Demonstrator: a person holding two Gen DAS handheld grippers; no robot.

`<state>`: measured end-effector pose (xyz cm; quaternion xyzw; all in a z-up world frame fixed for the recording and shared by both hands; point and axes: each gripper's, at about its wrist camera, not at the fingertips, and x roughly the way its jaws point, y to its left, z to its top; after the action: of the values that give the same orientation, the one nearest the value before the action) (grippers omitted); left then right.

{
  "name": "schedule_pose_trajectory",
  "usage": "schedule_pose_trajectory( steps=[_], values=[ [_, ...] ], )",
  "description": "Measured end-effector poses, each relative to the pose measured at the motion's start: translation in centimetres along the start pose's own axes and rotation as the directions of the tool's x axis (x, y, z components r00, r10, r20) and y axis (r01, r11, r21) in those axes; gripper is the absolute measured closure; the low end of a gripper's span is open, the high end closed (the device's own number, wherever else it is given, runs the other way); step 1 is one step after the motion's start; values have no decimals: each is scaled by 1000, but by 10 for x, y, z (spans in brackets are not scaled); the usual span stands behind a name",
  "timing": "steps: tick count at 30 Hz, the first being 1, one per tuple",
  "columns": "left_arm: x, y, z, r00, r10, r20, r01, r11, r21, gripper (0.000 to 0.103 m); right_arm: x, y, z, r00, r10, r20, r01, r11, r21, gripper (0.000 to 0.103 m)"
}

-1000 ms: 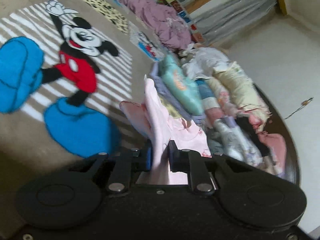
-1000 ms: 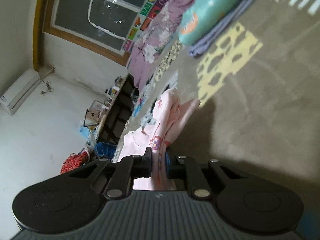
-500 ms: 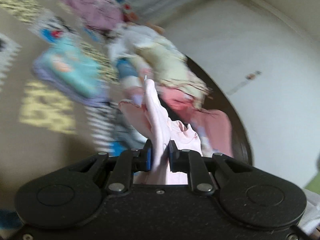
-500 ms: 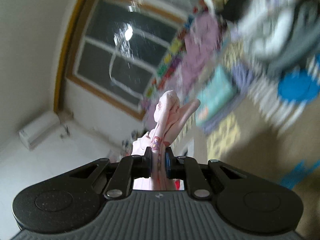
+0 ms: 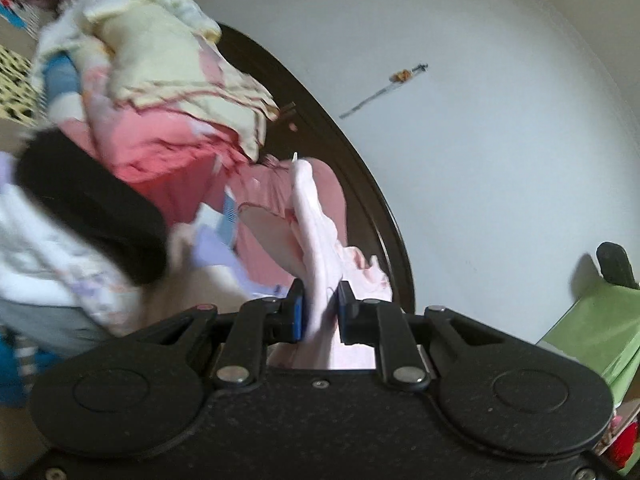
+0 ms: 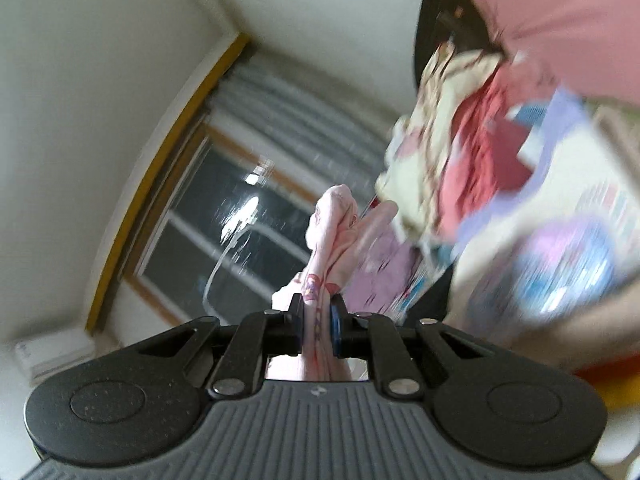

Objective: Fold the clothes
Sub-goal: 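Lower the garment onto the folded clothes stack and open both grippers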

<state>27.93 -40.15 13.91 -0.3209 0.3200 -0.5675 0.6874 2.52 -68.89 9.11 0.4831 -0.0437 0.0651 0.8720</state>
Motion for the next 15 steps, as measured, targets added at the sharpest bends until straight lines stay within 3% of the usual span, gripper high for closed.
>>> schedule_pose_trajectory(
  steps=[5,10,14,15],
  values=[
    [71,8,11,998,-12,-56,9,999,-48,89,5,-38,47,997,-55,50,52,997,51,88],
    [111,27,10,996,5,-89,-13,996,-93,89,13,-75,72,990,-123,68,118,990,76,88],
    [137,43,3,989,71,-129,-78,996,-50,89,21,-106,77,981,-176,81,167,980,109,88],
    [143,47,0,985,96,-145,-101,995,-28,88,21,-110,77,972,-219,86,211,973,89,87]
  ],
)
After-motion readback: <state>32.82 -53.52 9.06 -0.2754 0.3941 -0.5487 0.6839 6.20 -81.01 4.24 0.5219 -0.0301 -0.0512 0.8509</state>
